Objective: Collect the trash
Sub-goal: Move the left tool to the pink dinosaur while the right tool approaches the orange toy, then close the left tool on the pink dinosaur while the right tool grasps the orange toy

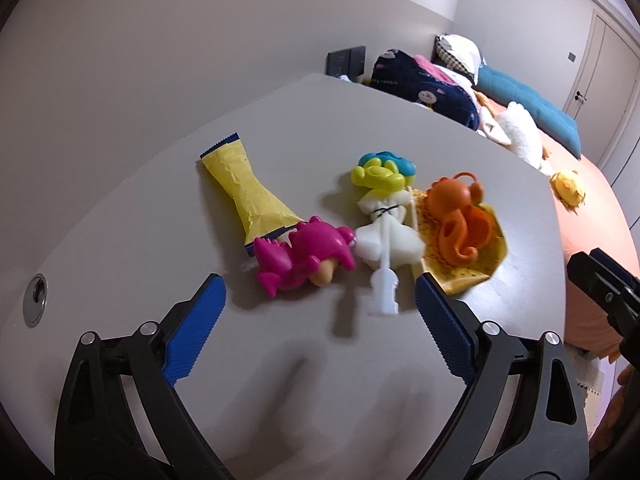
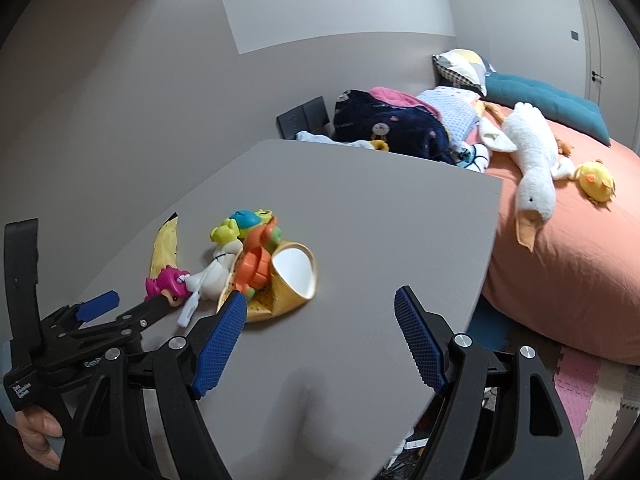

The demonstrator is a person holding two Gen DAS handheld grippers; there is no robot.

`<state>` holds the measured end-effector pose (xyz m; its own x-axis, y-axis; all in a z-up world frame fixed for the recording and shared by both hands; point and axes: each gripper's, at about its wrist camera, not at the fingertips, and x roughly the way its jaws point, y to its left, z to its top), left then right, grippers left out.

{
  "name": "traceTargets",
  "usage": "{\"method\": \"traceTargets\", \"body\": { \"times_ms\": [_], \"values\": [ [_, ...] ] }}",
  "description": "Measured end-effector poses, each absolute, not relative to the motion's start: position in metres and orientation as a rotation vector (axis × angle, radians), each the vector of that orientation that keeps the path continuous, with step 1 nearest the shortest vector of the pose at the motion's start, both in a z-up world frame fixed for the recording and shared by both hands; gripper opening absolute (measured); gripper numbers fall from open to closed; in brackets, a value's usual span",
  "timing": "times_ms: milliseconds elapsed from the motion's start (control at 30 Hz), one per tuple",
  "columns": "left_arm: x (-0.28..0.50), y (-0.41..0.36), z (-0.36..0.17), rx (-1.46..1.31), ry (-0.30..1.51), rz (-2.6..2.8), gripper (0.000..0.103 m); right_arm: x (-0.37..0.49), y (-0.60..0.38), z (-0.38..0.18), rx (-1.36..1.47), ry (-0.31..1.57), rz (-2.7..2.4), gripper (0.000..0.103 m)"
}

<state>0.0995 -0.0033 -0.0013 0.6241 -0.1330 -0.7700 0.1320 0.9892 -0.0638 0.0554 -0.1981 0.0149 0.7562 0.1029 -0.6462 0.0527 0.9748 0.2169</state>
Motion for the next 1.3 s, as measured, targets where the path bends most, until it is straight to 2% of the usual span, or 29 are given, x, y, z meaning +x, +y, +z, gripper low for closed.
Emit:
{"method": "traceTargets", "body": {
  "times_ms": [400,633,700,733,1067,1167,1300],
  "values": [
    [0.136,0.003,-0.021,-0.023,0.927,-0.115,0.09,0.096,-0.176,0.009,0.181,0.733,0.064,0.077],
    [0.145,0.012,-0.03,-0.047,0.949,-0.119,0.078,0.121,-0.161,0.008,0.15,0.74,0.088,0.077],
    [0.146,0.015,-0.031,-0.056,0.955,-0.125,0.07,0.129,-0.157,0.007,0.143,0.746,0.095,0.077],
    [0.146,0.016,-0.032,-0.061,0.96,-0.129,0.061,0.133,-0.155,0.006,0.139,0.749,0.096,0.077],
    [0.144,0.029,-0.032,-0.084,0.959,-0.118,0.062,0.162,-0.131,-0.009,0.068,0.793,0.106,0.077],
    [0.143,0.032,-0.032,-0.089,0.961,-0.115,0.062,0.164,-0.126,-0.014,0.047,0.799,0.099,0.073],
    [0.146,0.03,-0.032,-0.091,0.962,-0.114,0.062,0.164,-0.125,-0.02,0.039,0.809,0.086,0.06]
  ]
}}
